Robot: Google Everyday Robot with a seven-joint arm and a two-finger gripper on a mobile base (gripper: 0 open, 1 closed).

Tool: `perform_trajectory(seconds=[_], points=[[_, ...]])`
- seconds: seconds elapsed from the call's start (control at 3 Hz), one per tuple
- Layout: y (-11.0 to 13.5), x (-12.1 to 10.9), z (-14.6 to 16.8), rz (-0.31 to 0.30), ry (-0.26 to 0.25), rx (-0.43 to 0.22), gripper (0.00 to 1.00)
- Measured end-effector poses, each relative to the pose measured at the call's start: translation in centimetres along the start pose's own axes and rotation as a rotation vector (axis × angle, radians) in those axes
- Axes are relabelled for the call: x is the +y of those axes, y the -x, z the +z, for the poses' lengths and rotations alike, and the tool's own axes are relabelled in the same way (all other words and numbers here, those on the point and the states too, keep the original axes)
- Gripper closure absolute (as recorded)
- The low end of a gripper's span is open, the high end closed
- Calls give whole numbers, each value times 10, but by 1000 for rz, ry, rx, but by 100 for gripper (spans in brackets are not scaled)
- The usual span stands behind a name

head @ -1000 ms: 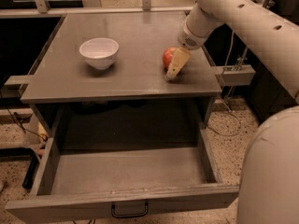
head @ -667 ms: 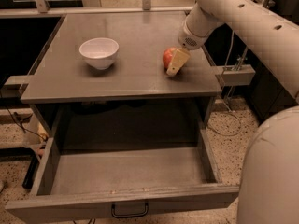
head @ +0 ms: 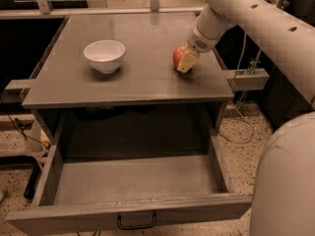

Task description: Place apple into top drawer

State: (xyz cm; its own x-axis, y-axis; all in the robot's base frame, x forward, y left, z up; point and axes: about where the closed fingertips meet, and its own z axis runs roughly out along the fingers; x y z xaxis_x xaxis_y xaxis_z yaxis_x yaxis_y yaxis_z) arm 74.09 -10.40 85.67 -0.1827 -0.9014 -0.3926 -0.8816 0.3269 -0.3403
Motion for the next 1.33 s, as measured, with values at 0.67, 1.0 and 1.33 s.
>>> perform_trajectory(seconds=[0.67, 1.0, 1.33], points=[[0, 9, -20, 10, -45, 26, 100], [-4, 35, -57, 70, -118, 63, 100], [-16, 76, -90, 154, -155, 115, 100]])
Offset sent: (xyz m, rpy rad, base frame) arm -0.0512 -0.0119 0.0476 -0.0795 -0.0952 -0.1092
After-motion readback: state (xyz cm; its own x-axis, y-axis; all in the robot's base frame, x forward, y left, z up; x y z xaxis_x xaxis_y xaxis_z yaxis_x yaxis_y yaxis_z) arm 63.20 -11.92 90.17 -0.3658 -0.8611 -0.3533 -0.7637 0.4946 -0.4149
